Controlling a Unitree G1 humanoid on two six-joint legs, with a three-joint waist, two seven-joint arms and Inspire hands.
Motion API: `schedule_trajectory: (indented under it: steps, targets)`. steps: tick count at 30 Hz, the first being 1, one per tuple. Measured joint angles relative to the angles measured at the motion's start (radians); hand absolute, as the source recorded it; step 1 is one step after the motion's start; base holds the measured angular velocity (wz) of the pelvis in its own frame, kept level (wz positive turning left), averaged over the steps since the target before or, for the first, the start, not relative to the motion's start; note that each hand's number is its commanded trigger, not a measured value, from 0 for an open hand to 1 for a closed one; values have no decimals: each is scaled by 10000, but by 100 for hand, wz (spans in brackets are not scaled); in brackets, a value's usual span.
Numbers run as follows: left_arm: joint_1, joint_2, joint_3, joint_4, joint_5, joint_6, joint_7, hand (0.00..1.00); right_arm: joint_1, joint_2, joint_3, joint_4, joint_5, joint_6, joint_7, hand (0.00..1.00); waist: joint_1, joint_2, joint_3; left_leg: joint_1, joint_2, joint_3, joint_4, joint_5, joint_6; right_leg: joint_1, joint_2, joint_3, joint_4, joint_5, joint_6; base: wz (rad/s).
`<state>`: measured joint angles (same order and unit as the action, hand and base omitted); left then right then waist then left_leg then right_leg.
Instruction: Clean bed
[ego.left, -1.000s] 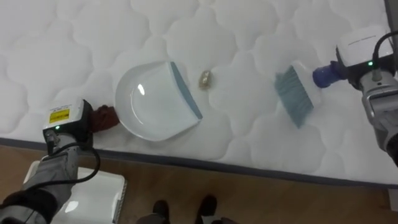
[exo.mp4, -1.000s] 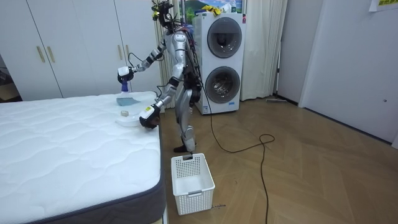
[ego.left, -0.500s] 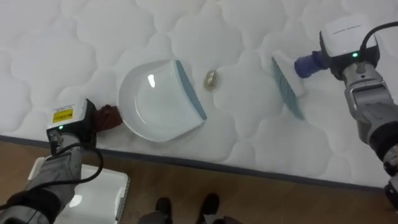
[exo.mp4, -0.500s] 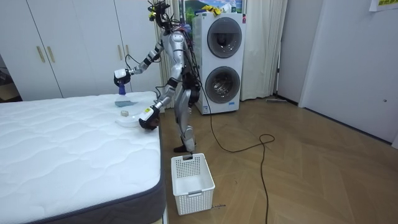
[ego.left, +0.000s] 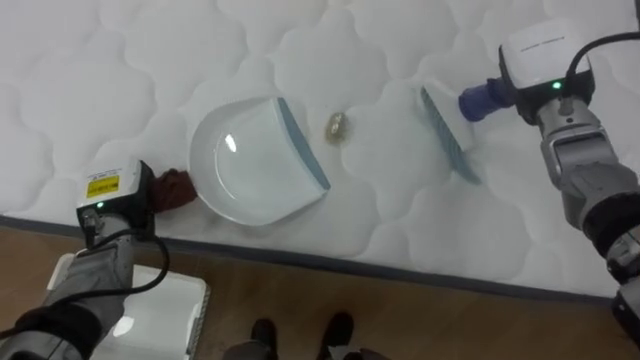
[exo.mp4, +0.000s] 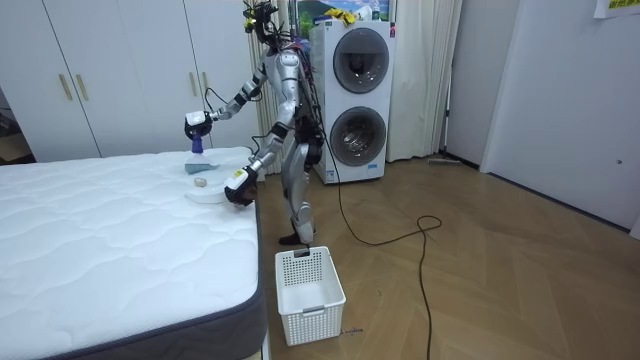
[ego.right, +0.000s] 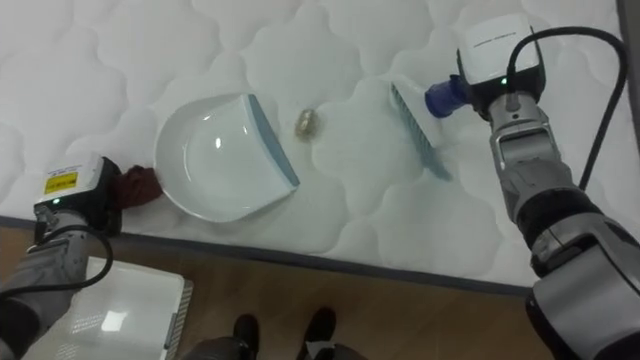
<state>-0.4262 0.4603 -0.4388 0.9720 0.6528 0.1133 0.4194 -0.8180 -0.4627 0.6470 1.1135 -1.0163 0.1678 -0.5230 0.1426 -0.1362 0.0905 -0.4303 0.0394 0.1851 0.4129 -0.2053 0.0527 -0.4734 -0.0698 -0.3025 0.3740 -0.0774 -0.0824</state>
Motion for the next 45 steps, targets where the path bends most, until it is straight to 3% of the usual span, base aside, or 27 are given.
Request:
schedule_trajectory:
  steps: [6,10,18,25,32,45]
  targets:
    - [-53,-170,-91,64,73,11,3,100,2,224,10,-604,543,-26,155,100,5,402,-19,70,1,-3,-150,6,-8,86,25,-48,-142,37,-19,1]
    - [-53,-168,-67,68,178,23,32,100,3,343,10,-1142,1322,-44,559,100,7,422,-23,90,8,7,-163,82,-27,86,33,-36,-142,36,-20,-1]
    - [55,-168,-48,66,176,-113,-138,100,175,1060,-9,-2217,2236,-64,1663,100,34,426,-28,238,2,33,-203,81,-27,147,35,-41,-143,36,-19,0]
    - [57,-166,-42,-28,304,-278,-174,100,177,1143,13,-2958,2686,-470,2244,100,156,458,-59,233,2,32,-163,83,-26,161,11,-135,-144,36,-20,0]
    - [283,-235,-184,-31,399,-307,-173,100,177,1454,39,-3232,3237,-737,3008,100,264,674,-195,244,-7,35,-146,104,-9,174,-37,-250,-110,36,-21,0]
    - [524,-362,-185,37,490,-411,-165,100,264,1533,195,-3532,4752,-1383,4389,100,249,645,-216,322,-180,4,-356,188,70,215,-188,-234,-110,40,-15,1]
